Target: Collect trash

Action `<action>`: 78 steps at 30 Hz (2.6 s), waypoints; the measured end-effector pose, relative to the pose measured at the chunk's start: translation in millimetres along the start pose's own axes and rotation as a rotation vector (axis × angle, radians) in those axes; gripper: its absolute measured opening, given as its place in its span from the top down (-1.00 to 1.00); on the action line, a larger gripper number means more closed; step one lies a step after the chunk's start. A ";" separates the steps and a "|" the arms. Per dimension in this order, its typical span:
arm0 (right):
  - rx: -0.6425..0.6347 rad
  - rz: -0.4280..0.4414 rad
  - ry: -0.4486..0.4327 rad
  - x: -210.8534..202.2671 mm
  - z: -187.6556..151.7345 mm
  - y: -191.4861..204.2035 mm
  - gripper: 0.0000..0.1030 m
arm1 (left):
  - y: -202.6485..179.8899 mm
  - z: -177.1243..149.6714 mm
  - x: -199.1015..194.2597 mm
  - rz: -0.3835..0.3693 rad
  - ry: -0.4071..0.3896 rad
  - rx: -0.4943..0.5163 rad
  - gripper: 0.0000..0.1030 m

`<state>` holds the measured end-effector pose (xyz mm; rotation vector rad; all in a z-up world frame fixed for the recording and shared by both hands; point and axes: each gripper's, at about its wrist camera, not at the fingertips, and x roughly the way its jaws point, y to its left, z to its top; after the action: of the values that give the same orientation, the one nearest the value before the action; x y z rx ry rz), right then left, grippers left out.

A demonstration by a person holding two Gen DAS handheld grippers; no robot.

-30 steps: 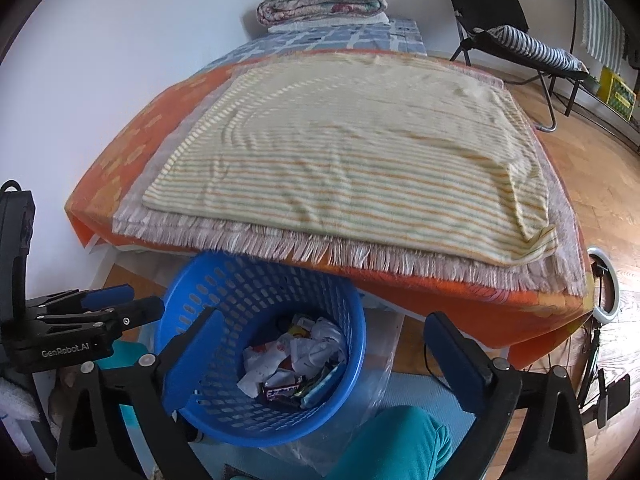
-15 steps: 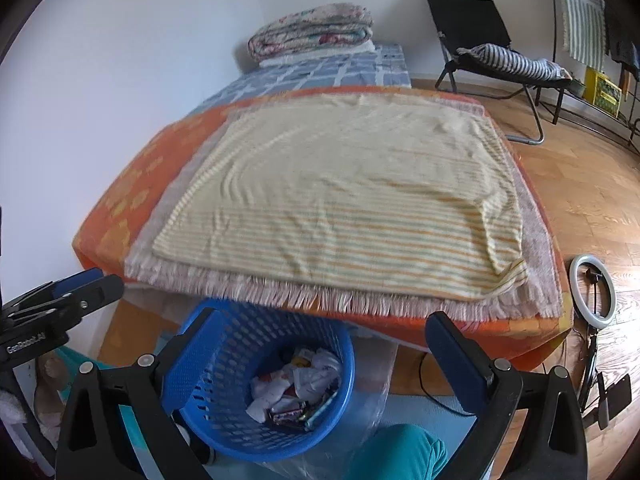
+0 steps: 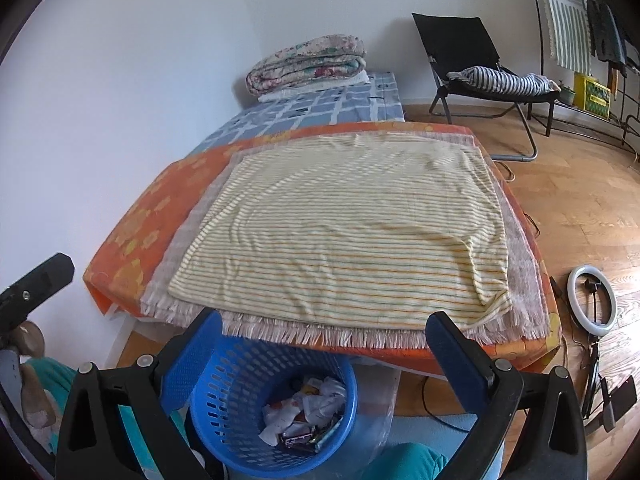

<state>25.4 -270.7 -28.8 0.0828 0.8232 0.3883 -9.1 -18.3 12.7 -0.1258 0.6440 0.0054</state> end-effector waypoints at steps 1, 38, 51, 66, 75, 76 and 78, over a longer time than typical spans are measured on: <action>-0.001 0.000 -0.002 -1.2 -0.1 0.9 -0.99 | -1.5 0.5 -2.3 0.011 -0.005 0.005 -0.95; 0.024 0.016 -0.011 -7.6 3.6 4.9 -0.99 | 2.7 -1.3 0.4 0.025 0.017 -0.036 -0.97; 0.037 0.019 -0.003 -5.6 3.3 3.0 -0.99 | -0.8 -11.0 2.1 0.023 0.025 -0.035 -0.97; 0.048 0.025 0.001 -4.9 2.8 3.8 -0.99 | -2.2 -11.7 3.5 0.022 0.030 -0.035 -0.97; 0.050 0.030 0.009 -2.5 1.8 3.7 -0.99 | -3.9 -13.2 4.1 0.021 0.036 -0.034 -0.97; 0.051 0.031 0.010 -2.2 1.8 3.8 -0.99 | -3.7 -12.8 4.3 0.021 0.036 -0.034 -0.97; 0.052 0.031 0.011 -1.6 2.1 3.5 -0.99 | -4.3 -13.8 3.8 0.023 0.037 -0.034 -0.97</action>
<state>24.9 -267.8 -25.5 0.1422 0.8434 0.3972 -14.1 -24.4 0.0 -0.1513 0.6826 0.0360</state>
